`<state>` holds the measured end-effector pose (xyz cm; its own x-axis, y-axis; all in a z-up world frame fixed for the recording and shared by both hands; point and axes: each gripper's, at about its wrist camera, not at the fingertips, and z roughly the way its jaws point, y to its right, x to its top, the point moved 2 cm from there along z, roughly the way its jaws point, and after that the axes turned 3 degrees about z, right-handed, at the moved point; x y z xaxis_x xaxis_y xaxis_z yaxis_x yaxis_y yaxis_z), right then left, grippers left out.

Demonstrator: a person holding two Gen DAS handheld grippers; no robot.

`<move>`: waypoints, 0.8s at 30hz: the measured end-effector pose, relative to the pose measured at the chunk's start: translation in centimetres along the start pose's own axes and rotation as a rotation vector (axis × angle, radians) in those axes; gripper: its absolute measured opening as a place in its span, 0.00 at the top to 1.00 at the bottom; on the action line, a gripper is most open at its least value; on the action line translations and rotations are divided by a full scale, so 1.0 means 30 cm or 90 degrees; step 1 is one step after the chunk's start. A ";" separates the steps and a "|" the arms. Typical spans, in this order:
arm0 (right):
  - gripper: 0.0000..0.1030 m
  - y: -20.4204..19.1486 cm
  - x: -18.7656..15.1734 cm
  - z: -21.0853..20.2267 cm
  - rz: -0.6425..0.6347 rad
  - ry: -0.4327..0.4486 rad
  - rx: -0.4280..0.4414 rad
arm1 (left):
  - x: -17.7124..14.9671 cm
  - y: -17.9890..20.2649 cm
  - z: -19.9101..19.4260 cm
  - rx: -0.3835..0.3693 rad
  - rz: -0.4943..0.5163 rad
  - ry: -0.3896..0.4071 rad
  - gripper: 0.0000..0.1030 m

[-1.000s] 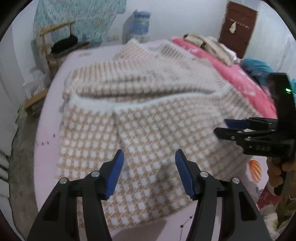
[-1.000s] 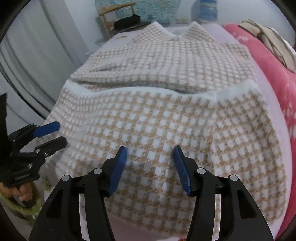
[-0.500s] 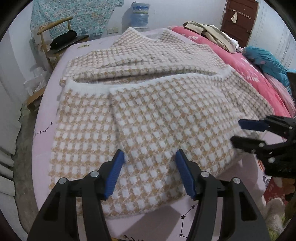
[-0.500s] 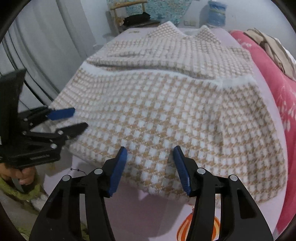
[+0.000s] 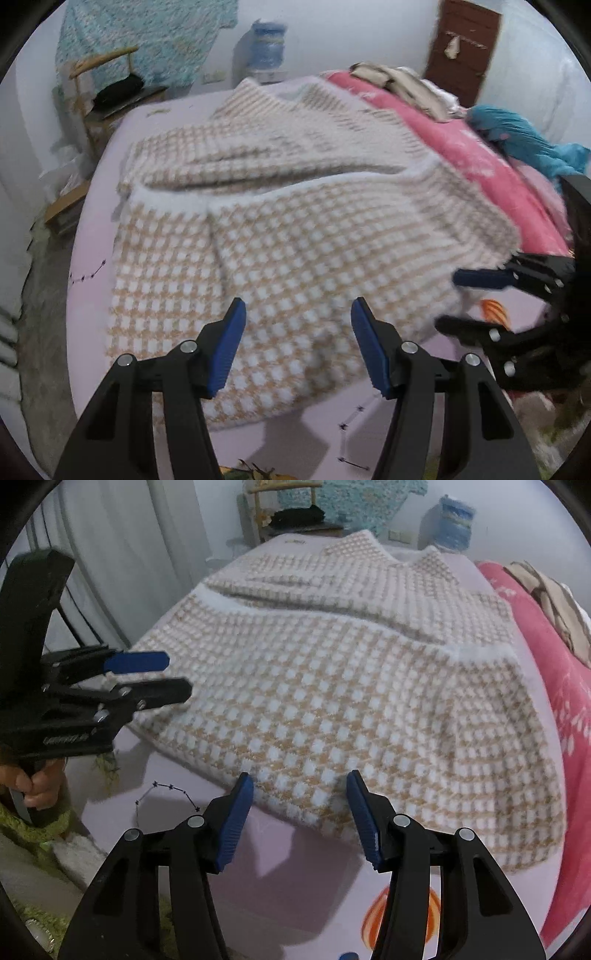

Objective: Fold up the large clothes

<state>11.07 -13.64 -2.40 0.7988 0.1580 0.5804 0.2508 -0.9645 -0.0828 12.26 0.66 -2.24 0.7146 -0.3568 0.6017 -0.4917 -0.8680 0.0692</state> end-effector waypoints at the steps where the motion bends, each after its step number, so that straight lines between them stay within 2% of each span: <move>1: 0.52 0.012 0.000 -0.022 0.005 0.009 -0.006 | -0.004 0.007 -0.001 -0.001 0.006 -0.002 0.44; 4: 0.51 0.050 -0.009 -0.040 0.024 0.014 -0.016 | -0.039 0.031 0.034 0.014 0.028 -0.036 0.44; 6: 0.51 0.075 -0.031 -0.010 0.037 -0.008 -0.031 | -0.061 0.028 0.065 0.023 0.023 -0.055 0.43; 8: 0.50 0.095 -0.057 0.028 0.048 -0.032 -0.042 | -0.060 0.019 0.066 0.016 0.007 -0.054 0.42; 15: 0.49 0.133 -0.020 -0.037 0.073 0.005 -0.035 | -0.025 0.009 0.008 0.004 0.008 -0.028 0.41; 19: 0.48 0.186 -0.027 0.011 0.111 -0.019 -0.056 | -0.038 0.011 0.065 0.014 0.008 -0.064 0.39; 24: 0.46 0.216 -0.011 0.021 0.137 -0.025 -0.045 | -0.030 -0.007 0.052 0.007 -0.014 -0.060 0.38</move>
<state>12.77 -19.80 -3.65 0.8512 -0.0458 0.5229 0.0345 -0.9891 -0.1428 12.49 0.62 -4.03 0.7694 -0.3678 0.5223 -0.4700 -0.8797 0.0727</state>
